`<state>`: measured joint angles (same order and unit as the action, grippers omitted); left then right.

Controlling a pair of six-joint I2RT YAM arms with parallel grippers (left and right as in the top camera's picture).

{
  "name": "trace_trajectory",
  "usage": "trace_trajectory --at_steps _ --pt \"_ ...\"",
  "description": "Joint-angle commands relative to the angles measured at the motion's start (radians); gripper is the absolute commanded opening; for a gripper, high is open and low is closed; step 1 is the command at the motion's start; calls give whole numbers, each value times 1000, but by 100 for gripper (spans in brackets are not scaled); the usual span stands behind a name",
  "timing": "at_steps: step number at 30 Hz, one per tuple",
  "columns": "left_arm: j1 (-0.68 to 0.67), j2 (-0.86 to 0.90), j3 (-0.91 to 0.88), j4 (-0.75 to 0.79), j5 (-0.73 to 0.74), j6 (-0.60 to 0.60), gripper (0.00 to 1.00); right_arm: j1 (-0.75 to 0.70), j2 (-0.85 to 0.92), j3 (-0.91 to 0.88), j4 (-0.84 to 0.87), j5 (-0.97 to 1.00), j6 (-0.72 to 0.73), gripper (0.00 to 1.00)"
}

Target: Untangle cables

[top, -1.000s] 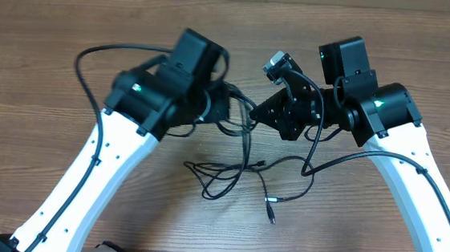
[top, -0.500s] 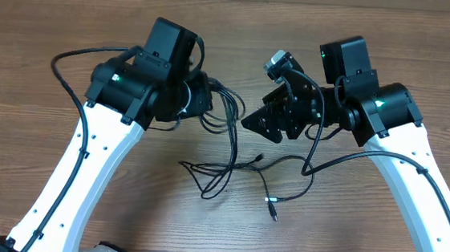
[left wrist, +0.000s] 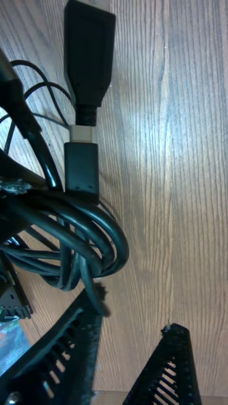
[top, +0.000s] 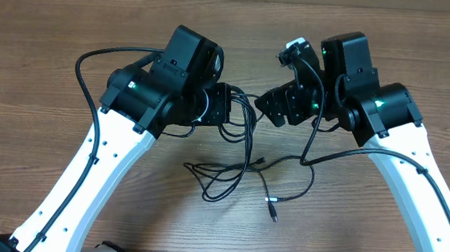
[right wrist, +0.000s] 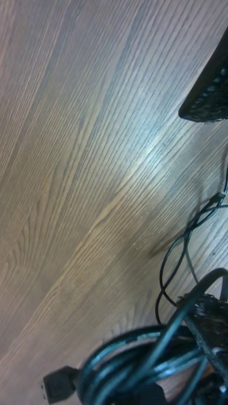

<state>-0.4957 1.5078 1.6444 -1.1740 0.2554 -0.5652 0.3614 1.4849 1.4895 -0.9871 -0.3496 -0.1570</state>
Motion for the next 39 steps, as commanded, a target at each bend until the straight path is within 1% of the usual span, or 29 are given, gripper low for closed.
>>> trace_trajectory --at_steps 1,5,7,8,10,11,12,14,15,16,17,20,21,22,23,24,25,27,29,32,33,36,37,39 --pt "-9 -3 13 8 29 26 4 -3 -3 4 -3 34 29 84" --pt "-8 -3 13 4 -73 19 4 -3 -4 4 -25 -14 31 81" --pt "-8 -3 13 1 -138 20 4 -3 -12 4 -25 -106 17 81" --pt "-8 -3 13 1 -170 26 4 -3 -20 4 -31 -192 -57 79" --pt "-9 -3 13 2 -181 65 4 -2 -34 4 -63 -334 -229 79" --pt "-9 -3 13 3 -180 88 4 -2 -39 4 -80 -364 -289 80" --pt "-9 -3 13 3 -164 113 4 -2 -41 4 -90 -365 -324 81" --pt "-10 -3 13 13 -109 160 4 -2 -41 4 -89 -359 -347 82" --pt "-12 -3 13 19 -79 177 4 -2 -41 4 -85 -359 -349 80" --pt "-16 -3 14 24 -64 185 4 -2 -41 4 -82 -360 -349 74" --pt "-24 -2 13 31 -60 185 4 -2 -41 4 -81 -364 -349 61" --pt "-72 -2 13 75 -61 184 4 13 -41 4 -81 -388 -350 49" --pt "-86 -2 13 84 -77 183 4 19 -41 4 -81 -389 -350 47" --pt "-97 -2 13 86 -105 174 4 28 -41 4 -82 -389 -350 40" --pt "-103 -2 13 82 -143 142 4 36 -41 4 -85 -389 -350 26" --pt "-103 -2 13 66 -223 58 4 48 -41 4 -92 -389 -350 11" --pt "-103 -2 13 62 -252 34 4 54 -41 4 -95 -387 -350 8" --pt "-103 -2 13 55 -285 0 4 61 -41 4 -104 -374 -350 7" --pt "-103 -2 13 50 -285 0 4 61 -41 4 -105 -344 -349 4" --pt "-102 -2 13 40 -302 -1 4 60 -41 4 -106 -314 -338 4" --pt "-98 -2 13 23 -335 -32 4 60 -41 4 -106 -314 -338 4" --pt "-68 -2 13 -39 -448 -185 4 60 -41 4 -106 -320 -339 4" --pt "-48 -2 13 -59 -462 -245 4 60 -41 4 -104 -330 -340 4" --pt "-19 -2 13 -80 -459 -322 4 60 -41 4 -98 -338 -343 4"
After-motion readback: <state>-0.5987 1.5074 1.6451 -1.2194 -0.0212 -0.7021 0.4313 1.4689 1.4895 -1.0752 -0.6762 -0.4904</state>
